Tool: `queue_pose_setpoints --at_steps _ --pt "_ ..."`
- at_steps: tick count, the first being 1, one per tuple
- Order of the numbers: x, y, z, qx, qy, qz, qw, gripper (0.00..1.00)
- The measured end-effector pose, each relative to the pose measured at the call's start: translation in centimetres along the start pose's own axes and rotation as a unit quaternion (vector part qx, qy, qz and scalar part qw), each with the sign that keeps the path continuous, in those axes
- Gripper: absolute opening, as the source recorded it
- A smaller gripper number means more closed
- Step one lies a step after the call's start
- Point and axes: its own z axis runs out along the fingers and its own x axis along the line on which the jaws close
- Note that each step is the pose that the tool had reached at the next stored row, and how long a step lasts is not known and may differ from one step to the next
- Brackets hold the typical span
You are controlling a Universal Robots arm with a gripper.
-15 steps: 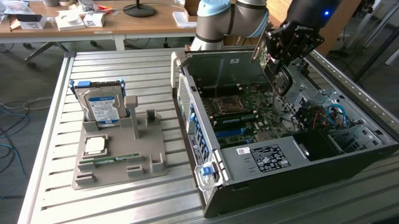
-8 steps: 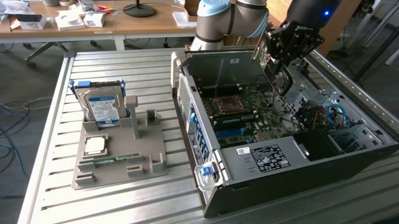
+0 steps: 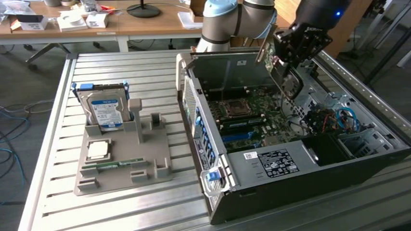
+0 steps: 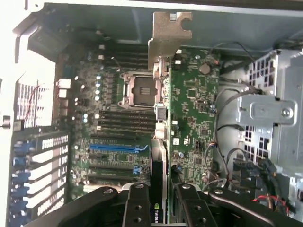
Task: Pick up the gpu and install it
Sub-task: 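Insert the gpu into the slot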
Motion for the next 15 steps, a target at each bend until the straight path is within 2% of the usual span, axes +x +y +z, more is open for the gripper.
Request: queue_pose_setpoints --at_steps 4,8,12,15 --pt "0.0 0.0 0.01 0.0031 0.0027 -0.035 0.9994 0.26" --pt "0.0 0.0 0.03 0.0076 0.0054 -0.068 0.9977 0.26" --pt "0.0 0.0 0.06 0.0098 0.008 -0.103 0.9946 0.26" --pt "0.0 -0.01 0.09 0.0109 0.01 -0.131 0.9913 0.26"
